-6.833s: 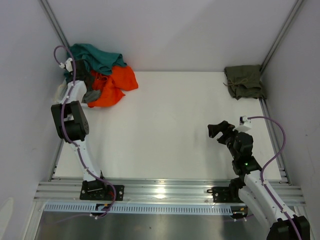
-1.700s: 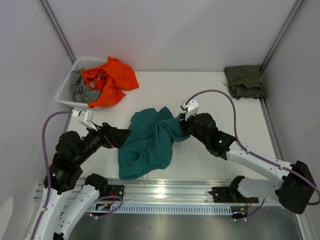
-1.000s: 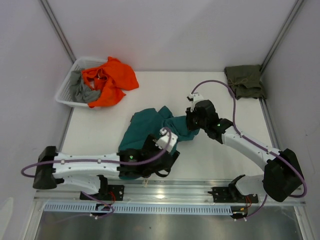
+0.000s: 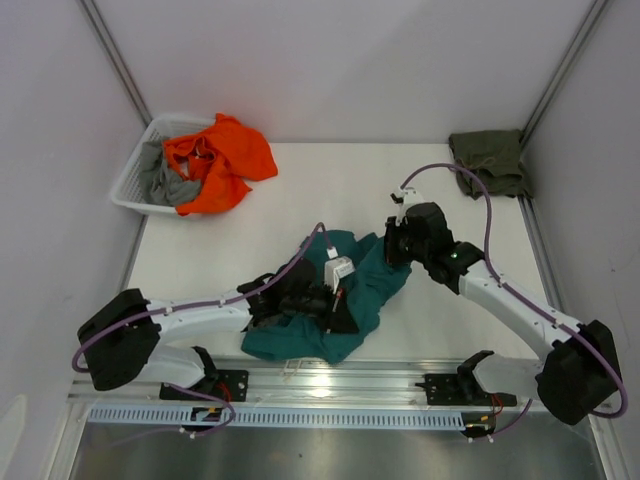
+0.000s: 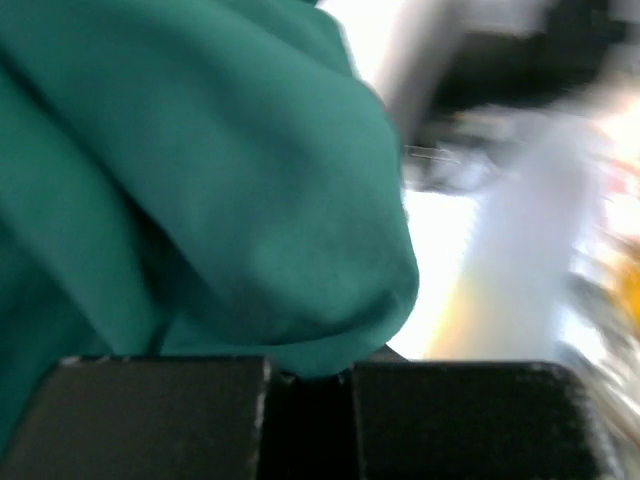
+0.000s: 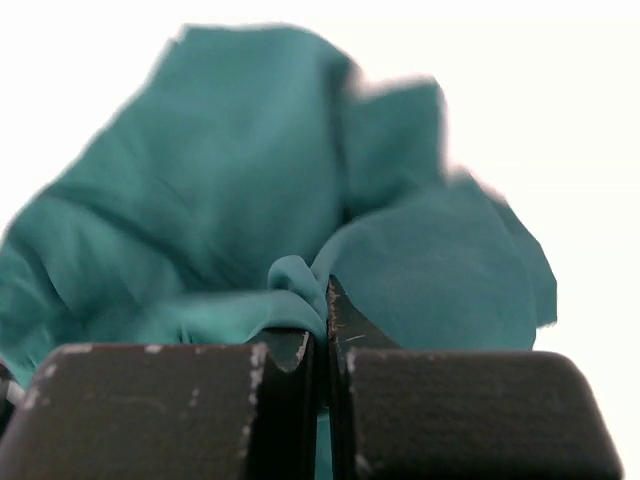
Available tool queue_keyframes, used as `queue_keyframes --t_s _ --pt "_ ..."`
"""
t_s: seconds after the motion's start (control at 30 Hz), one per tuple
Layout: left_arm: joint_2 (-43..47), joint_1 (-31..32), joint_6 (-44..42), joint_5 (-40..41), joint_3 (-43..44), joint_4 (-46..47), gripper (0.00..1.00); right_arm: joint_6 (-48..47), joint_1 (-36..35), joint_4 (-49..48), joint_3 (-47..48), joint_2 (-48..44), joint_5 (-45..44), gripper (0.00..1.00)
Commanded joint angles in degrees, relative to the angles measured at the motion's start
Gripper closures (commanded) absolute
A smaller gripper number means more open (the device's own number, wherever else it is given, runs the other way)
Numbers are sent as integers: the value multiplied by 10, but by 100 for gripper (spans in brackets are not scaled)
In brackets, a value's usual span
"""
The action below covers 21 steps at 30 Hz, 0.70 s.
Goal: Fold and stack the shorts
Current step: Flatten the shorts out
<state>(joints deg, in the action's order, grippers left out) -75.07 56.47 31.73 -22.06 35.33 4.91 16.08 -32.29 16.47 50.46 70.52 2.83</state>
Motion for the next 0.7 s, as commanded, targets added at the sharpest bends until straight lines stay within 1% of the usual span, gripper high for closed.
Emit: queue_keyframes --t_s 0.0,0.03,0.07,0.1,0.13,0.17,0.2,0.23,0.27,0.3,0.33,0.4,0.43,0.47,0.5,0.53,0.57,0.6,0.63,0.67 --pt "-14 -1 100 -326 -16 258 100 5 1 -12 10 -30 -22 100" --pt "-29 -9 139 -364 -13 312 97 4 3 -10 14 -27 -21 100" --pt "-65 -35 151 -370 -15 330 93 4 3 -8 16 -17 -22 100" --pt "-86 -55 156 -366 -18 334 88 4 3 -5 17 -10 -20 100" --pt "-105 -74 144 -351 -23 307 85 4 4 -4 19 -5 -20 100" --pt "-122 -117 131 -302 -24 286 83 4 3 -2 20 5 -20 100" --pt "-147 -138 118 -266 -40 268 83 3 3 -3 20 10 -19 100" --pt "-154 -157 91 -224 -48 229 84 3 3 -2 22 15 -17 100" --pt "-156 -186 79 -141 -51 210 83 4 2 -2 23 19 -17 100" --pt "-155 -197 71 -110 -63 202 80 3 2 -4 23 24 -18 100" --pt "-153 -208 61 -89 -70 191 69 3 2 -4 23 26 -17 100" --pt "-140 -208 49 -45 -75 176 54 2 -1 -6 23 30 -17 100" --pt "-116 -200 46 -27 -77 155 42 2 -3 -6 24 31 -19 100" --pt "-99 -194 42 -4 -78 139 37 1 -4 -5 25 32 -21 100" --pt "-79 -184 37 56 -76 117 31 1 -5 -4 25 35 -23 100" --pt "-38 -173 27 93 -71 55 19 1 -5 -5 25 35 -24 100" --pt "-16 -150 24 130 -52 25 15 1 -5 -6 24 36 -24 100" --pt "6 -137 22 202 -48 -5 8 1 -5 -6 24 37 -25 100" --pt "52 -108 25 247 -40 -68 1 0 -5 -6 24 37 -26 100" --pt "76 -92 29 288 -20 -96 1 1 -5 -7 24 38 -27 100"
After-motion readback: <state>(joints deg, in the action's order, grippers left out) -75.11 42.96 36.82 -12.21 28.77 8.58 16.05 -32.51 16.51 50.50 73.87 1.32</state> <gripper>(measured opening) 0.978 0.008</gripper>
